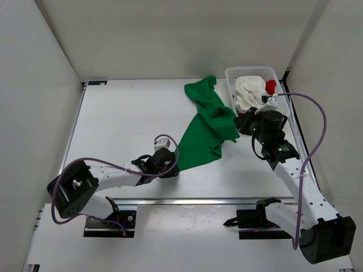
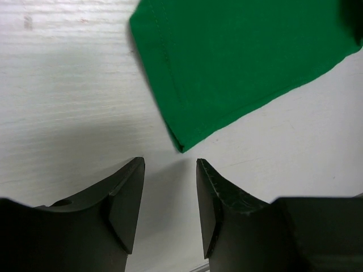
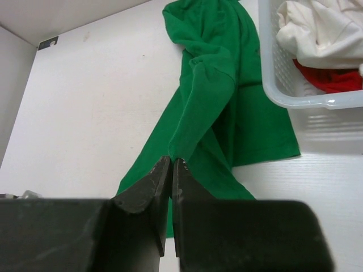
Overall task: Fold and stack the t-shirts
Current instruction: Flatten out the tshirt
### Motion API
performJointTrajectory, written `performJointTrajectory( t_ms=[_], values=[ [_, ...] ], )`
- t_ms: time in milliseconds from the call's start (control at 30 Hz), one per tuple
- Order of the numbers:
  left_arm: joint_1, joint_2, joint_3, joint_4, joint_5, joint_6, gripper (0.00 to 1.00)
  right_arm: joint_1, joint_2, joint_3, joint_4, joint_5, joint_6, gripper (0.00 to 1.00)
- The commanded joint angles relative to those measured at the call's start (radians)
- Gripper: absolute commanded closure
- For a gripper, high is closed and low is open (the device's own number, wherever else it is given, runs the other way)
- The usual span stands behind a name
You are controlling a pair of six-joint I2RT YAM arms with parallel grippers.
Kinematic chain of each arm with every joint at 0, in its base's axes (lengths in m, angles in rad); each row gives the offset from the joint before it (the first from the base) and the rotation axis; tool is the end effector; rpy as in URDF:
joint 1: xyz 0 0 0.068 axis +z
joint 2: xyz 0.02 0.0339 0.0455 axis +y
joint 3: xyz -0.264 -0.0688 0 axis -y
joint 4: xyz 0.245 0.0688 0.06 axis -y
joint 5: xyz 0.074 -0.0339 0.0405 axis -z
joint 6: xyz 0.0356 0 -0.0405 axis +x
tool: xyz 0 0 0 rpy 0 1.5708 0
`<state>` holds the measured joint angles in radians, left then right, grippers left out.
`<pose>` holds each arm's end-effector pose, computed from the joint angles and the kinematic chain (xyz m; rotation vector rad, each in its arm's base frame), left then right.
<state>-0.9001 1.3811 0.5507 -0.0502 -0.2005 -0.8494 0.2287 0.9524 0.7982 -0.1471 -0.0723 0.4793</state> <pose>0.1604 -0.1907 0.1484 -0.0270 2.5018 -0.5285 0.2164 0.0530 0.3178 0.1880 1.8996 0.5518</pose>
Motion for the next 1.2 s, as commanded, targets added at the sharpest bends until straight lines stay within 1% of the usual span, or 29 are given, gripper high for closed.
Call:
performJointTrajectory(
  t_ms=[0, 67, 200, 267, 333, 367, 433, 533, 567, 600, 633, 667, 767, 833, 867, 900, 933, 967, 1000, 1033, 1067, 1100, 1133, 1167],
  values=[
    [-0.031, 0.047, -0.005, 0.075, -0.051, -0.108, 0.48, 0.011, -0.011, -0.017, 0.06, -0.023, 0.021, 1.0],
    [-0.039, 0.093, 0.0, 0.104, -0.053, -0.137, 0.49, 0.024, -0.02, -0.03, 0.064, -0.021, 0.018, 1.0],
    [-0.022, 0.099, -0.032, 0.15, -0.079, -0.172, 0.48, 0.034, -0.03, -0.042, 0.073, -0.029, 0.025, 1.0],
    [-0.005, 0.099, -0.037, 0.162, -0.085, -0.171, 0.51, 0.037, -0.035, -0.05, 0.084, -0.031, 0.025, 1.0],
    [0.0, 0.111, -0.031, 0.171, -0.088, -0.163, 0.63, 0.031, -0.035, -0.062, 0.083, -0.046, 0.025, 1.0],
    [0.004, 0.122, -0.029, 0.171, -0.086, -0.16, 0.65, 0.028, -0.038, -0.06, 0.096, -0.052, 0.028, 1.0],
    [-0.003, 0.131, -0.021, 0.173, -0.085, -0.154, 0.75, 0.029, -0.035, -0.063, 0.101, -0.058, 0.031, 1.0],
    [0.01, 0.142, -0.02, 0.171, -0.089, -0.146, 0.83, 0.026, -0.043, -0.07, 0.109, -0.061, 0.044, 1.0],
    [0.012, 0.147, -0.017, 0.173, -0.091, -0.151, 0.88, 0.027, -0.05, -0.076, 0.113, -0.07, 0.045, 1.0],
    [0.009, 0.144, -0.012, 0.165, -0.093, -0.148, 0.9, 0.029, -0.043, -0.073, 0.116, -0.066, 0.047, 1.0],
    [0.018, 0.139, -0.012, 0.162, -0.097, -0.134, 0.97, 0.031, -0.046, -0.07, 0.116, -0.066, 0.048, 1.0],
    [0.029, 0.118, -0.003, 0.15, -0.096, -0.135, 1.0, 0.032, -0.035, -0.068, 0.107, -0.061, 0.048, 1.0],
    [0.065, 0.041, 0.018, 0.107, -0.077, -0.091, 1.0, 0.047, -0.033, -0.024, 0.072, -0.018, 0.042, 1.0],
    [0.11, -0.061, 0.093, 0.05, -0.047, -0.041, 1.0, 0.064, -0.037, 0.042, 0.028, 0.032, 0.051, 1.0],
    [0.156, -0.079, 0.127, 0.018, 0.005, 0.019, 1.0, 0.072, -0.038, 0.092, -0.014, 0.069, 0.045, 1.0],
    [0.215, -0.099, 0.217, -0.072, 0.033, 0.071, 1.0, 0.095, -0.05, 0.12, -0.06, 0.172, 0.042, 1.0],
    [0.263, -0.112, 0.342, -0.171, 0.062, 0.125, 1.0, 0.119, -0.055, 0.175, -0.096, 0.236, 0.036, 1.0],
    [0.286, -0.141, 0.435, -0.213, 0.055, 0.142, 1.0, 0.141, -0.066, 0.237, -0.109, 0.271, 0.022, 1.0],
    [0.323, -0.155, 0.468, -0.255, 0.05, 0.174, 1.0, 0.153, -0.072, 0.272, -0.144, 0.31, 0.021, 1.0],
    [0.367, -0.201, 0.527, -0.293, 0.049, 0.193, 1.0, 0.184, -0.067, 0.33, -0.184, 0.359, -0.002, 1.0],
    [0.395, -0.247, 0.547, -0.296, 0.065, 0.199, 1.0, 0.202, -0.06, 0.411, -0.201, 0.383, -0.02, 1.0],
    [0.467, -0.263, 0.601, -0.324, 0.073, 0.204, 1.0, 0.221, -0.054, 0.45, -0.236, 0.434, -0.033, 1.0],
    [0.554, -0.298, 0.641, -0.336, 0.134, 0.204, 1.0, 0.26, -0.044, 0.525, -0.264, 0.498, -0.057, 1.0],
    [0.599, -0.325, 0.684, -0.361, 0.197, 0.202, 1.0, 0.312, -0.021, 0.6, -0.276, 0.54, -0.1, 1.0]
  ],
)
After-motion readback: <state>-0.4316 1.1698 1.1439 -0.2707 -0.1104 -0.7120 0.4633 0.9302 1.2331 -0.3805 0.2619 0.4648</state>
